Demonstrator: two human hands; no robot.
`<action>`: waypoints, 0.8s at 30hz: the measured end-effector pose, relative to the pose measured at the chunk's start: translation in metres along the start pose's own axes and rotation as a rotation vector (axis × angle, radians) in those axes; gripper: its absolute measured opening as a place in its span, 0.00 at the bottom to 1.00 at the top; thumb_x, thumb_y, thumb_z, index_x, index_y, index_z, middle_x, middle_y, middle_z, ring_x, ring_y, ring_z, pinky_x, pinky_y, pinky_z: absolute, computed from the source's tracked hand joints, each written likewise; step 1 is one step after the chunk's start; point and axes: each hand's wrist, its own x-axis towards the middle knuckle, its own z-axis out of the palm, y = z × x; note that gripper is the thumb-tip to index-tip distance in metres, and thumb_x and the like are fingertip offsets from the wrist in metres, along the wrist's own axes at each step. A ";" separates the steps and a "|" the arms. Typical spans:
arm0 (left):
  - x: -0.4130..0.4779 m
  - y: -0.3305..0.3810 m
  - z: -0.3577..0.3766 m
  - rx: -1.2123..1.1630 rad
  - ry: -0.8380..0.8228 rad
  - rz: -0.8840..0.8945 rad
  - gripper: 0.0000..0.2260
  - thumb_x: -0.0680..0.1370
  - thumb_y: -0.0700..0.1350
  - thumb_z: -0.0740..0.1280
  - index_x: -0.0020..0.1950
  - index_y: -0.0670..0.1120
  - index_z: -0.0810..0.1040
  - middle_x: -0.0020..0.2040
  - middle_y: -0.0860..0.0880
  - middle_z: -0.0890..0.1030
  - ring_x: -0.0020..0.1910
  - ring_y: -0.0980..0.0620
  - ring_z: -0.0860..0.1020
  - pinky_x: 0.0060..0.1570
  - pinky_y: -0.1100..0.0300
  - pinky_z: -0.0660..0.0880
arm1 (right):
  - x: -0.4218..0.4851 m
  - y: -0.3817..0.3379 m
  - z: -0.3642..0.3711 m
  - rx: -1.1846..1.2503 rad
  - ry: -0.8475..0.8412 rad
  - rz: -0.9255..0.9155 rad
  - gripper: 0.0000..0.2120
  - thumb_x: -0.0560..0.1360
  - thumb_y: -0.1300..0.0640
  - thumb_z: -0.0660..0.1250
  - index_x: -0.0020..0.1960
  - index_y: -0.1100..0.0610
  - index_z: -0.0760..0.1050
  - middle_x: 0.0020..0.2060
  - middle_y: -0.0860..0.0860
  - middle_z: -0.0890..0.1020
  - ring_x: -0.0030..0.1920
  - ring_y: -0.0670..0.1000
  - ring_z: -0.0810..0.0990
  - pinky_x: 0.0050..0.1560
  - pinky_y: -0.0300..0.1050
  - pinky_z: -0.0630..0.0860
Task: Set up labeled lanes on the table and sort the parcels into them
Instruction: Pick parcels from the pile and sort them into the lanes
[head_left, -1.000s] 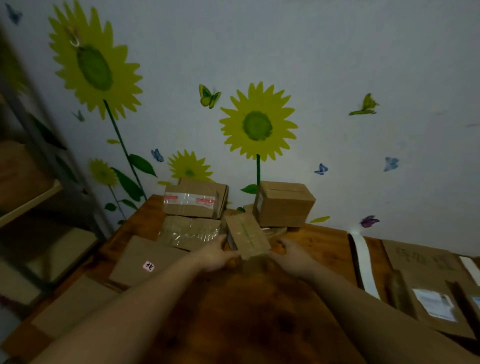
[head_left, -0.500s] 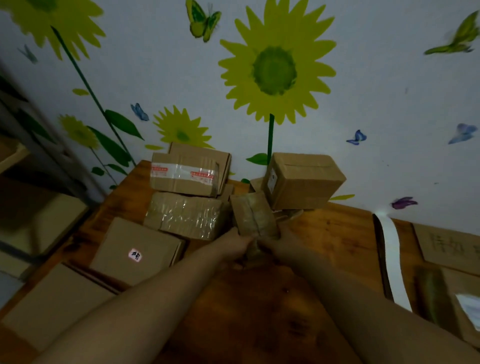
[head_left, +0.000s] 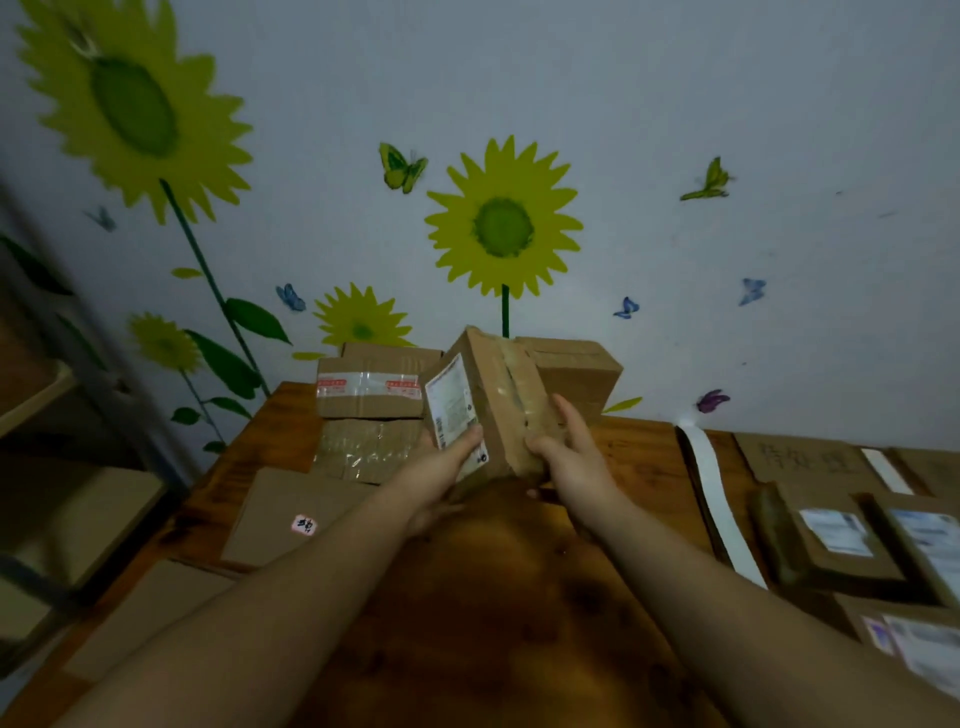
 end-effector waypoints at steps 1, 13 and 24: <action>-0.012 0.002 -0.003 -0.003 0.003 0.009 0.22 0.72 0.54 0.71 0.62 0.54 0.67 0.52 0.49 0.81 0.49 0.47 0.80 0.46 0.48 0.77 | -0.014 -0.006 0.004 -0.001 -0.019 -0.021 0.30 0.76 0.52 0.66 0.73 0.37 0.58 0.63 0.47 0.73 0.53 0.52 0.80 0.43 0.51 0.82; -0.131 -0.014 -0.025 -0.042 -0.190 0.294 0.25 0.74 0.37 0.68 0.64 0.57 0.65 0.52 0.50 0.83 0.44 0.51 0.84 0.31 0.57 0.77 | -0.144 -0.027 -0.002 0.082 -0.049 -0.063 0.30 0.73 0.58 0.68 0.73 0.47 0.64 0.59 0.53 0.79 0.52 0.56 0.81 0.42 0.50 0.80; -0.184 -0.025 0.028 0.343 -0.487 0.141 0.31 0.66 0.39 0.71 0.62 0.64 0.69 0.50 0.46 0.84 0.48 0.43 0.83 0.46 0.48 0.80 | -0.215 -0.029 -0.103 0.129 0.028 0.007 0.24 0.72 0.57 0.70 0.65 0.49 0.67 0.51 0.53 0.82 0.49 0.54 0.83 0.42 0.51 0.80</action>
